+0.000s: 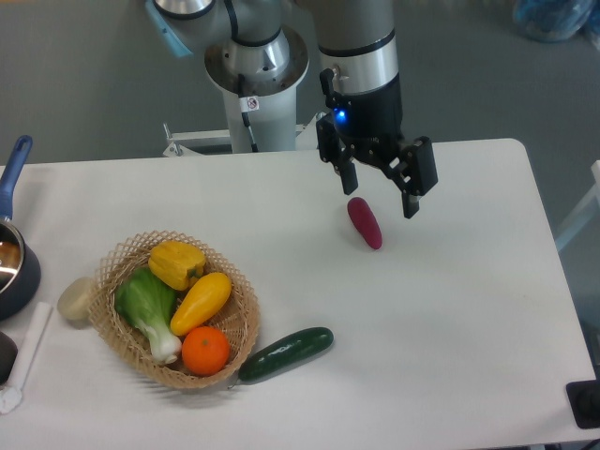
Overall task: Pick up the mango from the basket
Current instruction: 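Move the open gripper from above the purple eggplant toward the basket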
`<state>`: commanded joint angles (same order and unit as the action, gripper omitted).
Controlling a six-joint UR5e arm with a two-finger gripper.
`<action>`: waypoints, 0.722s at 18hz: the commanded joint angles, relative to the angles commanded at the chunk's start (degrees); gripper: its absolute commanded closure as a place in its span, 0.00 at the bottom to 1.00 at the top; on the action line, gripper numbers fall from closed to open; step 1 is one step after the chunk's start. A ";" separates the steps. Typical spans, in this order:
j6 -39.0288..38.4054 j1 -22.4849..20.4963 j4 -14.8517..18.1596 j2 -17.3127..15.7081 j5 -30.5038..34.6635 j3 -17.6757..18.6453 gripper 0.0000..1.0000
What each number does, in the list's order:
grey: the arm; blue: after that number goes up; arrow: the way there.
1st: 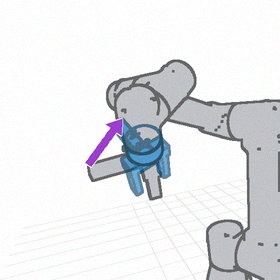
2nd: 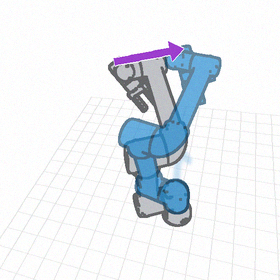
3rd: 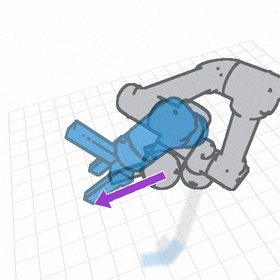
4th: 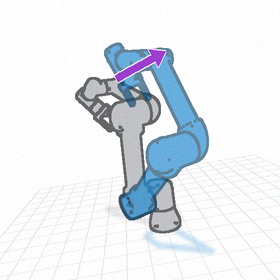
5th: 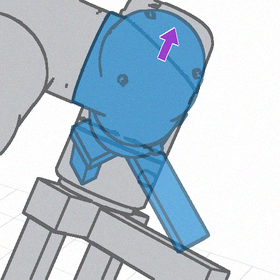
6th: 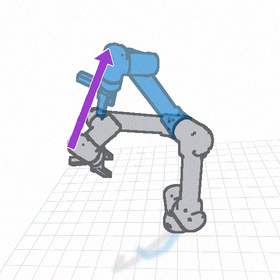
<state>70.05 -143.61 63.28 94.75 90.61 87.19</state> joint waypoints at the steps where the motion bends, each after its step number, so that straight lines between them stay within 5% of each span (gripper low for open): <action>1: 0.00 0.00 0.00 0.00 0.09 0.09 0.00; 13: -3.16 0.35 -1.14 -2.28 -0.26 5.09 0.00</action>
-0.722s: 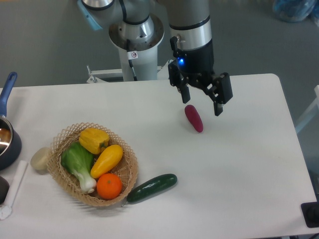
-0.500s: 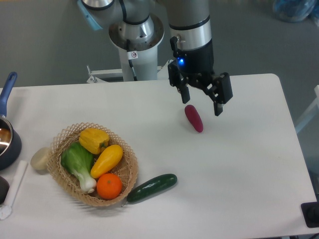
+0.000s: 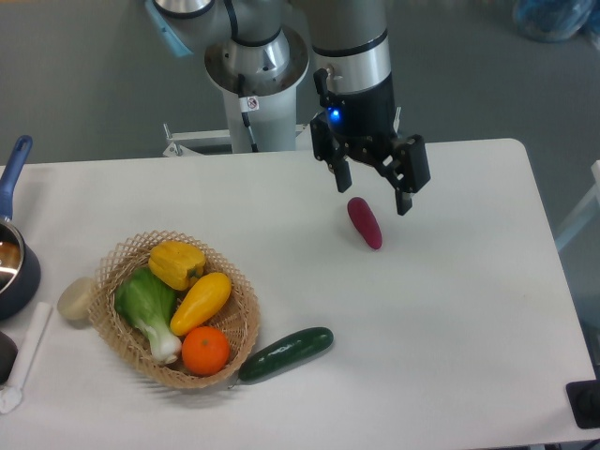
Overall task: Pick up the mango from the basket
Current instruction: 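Move the open gripper from above the purple eggplant toward the basket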
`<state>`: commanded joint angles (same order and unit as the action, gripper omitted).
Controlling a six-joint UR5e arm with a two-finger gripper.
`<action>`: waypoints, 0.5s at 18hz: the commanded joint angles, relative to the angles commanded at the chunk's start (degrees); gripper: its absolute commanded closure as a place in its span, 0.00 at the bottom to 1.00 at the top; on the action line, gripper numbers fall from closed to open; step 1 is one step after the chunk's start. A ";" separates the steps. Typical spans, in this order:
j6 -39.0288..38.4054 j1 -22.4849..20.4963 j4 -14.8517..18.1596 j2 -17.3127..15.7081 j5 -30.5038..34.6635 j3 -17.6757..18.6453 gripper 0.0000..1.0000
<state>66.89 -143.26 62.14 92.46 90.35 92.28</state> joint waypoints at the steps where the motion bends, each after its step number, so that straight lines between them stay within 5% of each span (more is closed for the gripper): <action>1: -1.22 0.09 0.09 -0.17 -0.09 0.18 0.00; 9: -12.10 3.51 0.00 0.70 -0.09 5.63 0.00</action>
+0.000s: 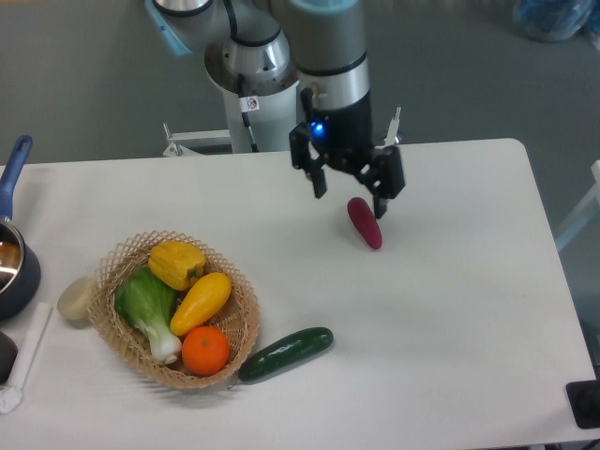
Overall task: Pick up the mango from the basket
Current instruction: 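Move the open gripper from above the purple eggplant toward the basket, then lower the gripper into the basket over the yellow fruit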
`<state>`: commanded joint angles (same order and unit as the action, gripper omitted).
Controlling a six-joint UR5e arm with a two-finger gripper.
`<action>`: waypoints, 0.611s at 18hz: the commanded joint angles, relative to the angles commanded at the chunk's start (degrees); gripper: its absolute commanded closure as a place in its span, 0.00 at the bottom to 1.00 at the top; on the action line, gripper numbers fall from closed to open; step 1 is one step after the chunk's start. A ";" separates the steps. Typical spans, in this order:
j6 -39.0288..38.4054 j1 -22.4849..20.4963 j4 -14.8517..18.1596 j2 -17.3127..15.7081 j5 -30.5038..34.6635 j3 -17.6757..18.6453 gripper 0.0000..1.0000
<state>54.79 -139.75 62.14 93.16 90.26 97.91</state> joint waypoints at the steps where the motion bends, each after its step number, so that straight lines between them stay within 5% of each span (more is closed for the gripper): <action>1: -4.29 0.18 0.00 0.61 0.09 0.09 0.00; 4: -11.97 2.98 -1.22 3.25 0.09 -0.09 0.00; 7: -12.33 4.92 -4.65 5.45 0.26 1.14 0.00; 11: -12.33 7.56 -4.83 8.26 1.50 1.23 0.00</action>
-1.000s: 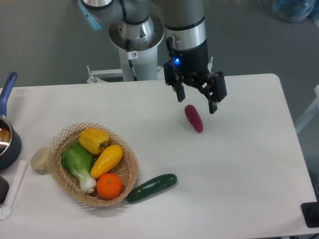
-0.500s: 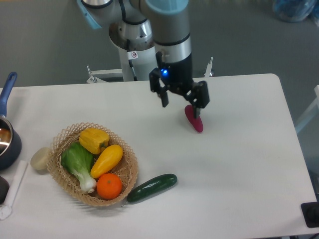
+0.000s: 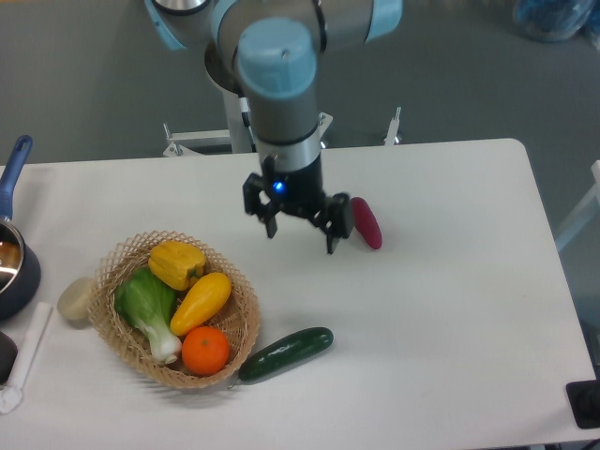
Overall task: Pick up the mango from the basket
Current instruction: 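Lower the gripper into the basket over the yellow fruit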
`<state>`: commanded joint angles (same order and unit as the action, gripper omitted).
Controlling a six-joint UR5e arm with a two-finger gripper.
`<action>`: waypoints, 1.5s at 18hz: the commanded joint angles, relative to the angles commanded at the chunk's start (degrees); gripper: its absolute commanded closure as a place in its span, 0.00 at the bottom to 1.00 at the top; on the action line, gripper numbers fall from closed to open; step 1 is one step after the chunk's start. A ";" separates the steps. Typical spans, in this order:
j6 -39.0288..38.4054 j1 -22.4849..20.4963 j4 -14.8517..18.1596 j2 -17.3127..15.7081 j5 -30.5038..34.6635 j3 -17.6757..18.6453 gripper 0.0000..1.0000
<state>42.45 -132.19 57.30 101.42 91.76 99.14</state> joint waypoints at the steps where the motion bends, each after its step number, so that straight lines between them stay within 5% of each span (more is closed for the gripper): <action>1: 0.00 0.44 -0.09 0.61 -0.44 -0.09 0.00; 10: 0.26 4.04 -0.70 6.15 -3.34 -0.26 0.00; 27: -1.23 9.06 -2.02 10.90 -4.04 0.44 0.00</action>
<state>41.22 -123.13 55.28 112.32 87.71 99.58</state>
